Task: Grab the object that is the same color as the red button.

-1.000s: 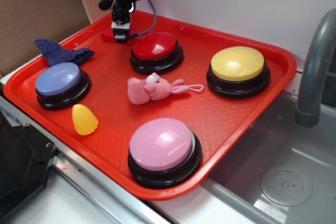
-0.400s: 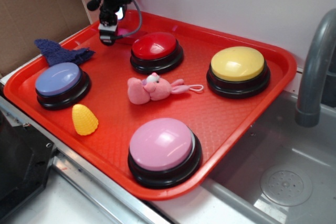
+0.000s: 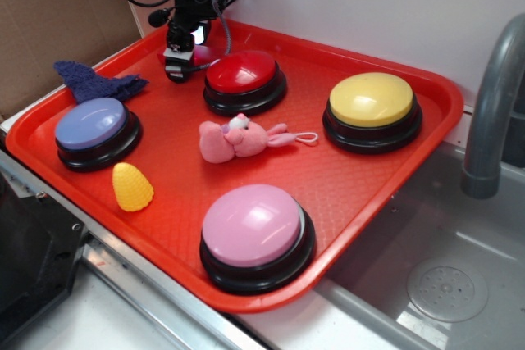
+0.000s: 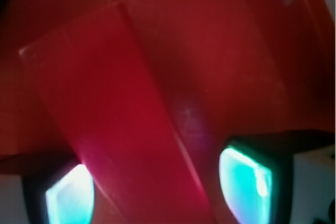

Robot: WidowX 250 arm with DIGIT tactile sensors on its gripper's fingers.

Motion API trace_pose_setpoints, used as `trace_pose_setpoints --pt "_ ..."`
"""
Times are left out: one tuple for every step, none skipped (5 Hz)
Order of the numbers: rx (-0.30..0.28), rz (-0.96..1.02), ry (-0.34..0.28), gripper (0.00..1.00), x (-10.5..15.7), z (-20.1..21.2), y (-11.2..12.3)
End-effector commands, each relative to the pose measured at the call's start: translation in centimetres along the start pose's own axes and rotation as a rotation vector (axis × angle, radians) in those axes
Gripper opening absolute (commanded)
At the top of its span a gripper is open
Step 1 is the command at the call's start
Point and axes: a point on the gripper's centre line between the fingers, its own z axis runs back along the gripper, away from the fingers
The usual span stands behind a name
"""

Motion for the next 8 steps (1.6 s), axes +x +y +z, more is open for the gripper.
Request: trace_pose_setpoints --pt "0.041 -0.019 -0.017 0.0 1.7 1.4 0.6" --pt "0.044 -0.017 -0.018 0.0 1.6 1.4 0.6" --pt "0.04 0.018 -0.004 0.0 1.4 1.7 0.6" --pt "0.042 0.279 -0.039 0.0 -0.1 5.1 -0.6" --pt "0.075 0.542 -0.023 0.0 -2.5 7.4 -3.5" --pt "0.04 0.794 -0.024 0.0 -4.3 12.2 -4.9" --pt "-0.051 1.027 0.033 0.0 -3.8 16.8 -6.6" --pt "-0.081 1.275 0.058 0.0 -2.2 19.5 -8.3"
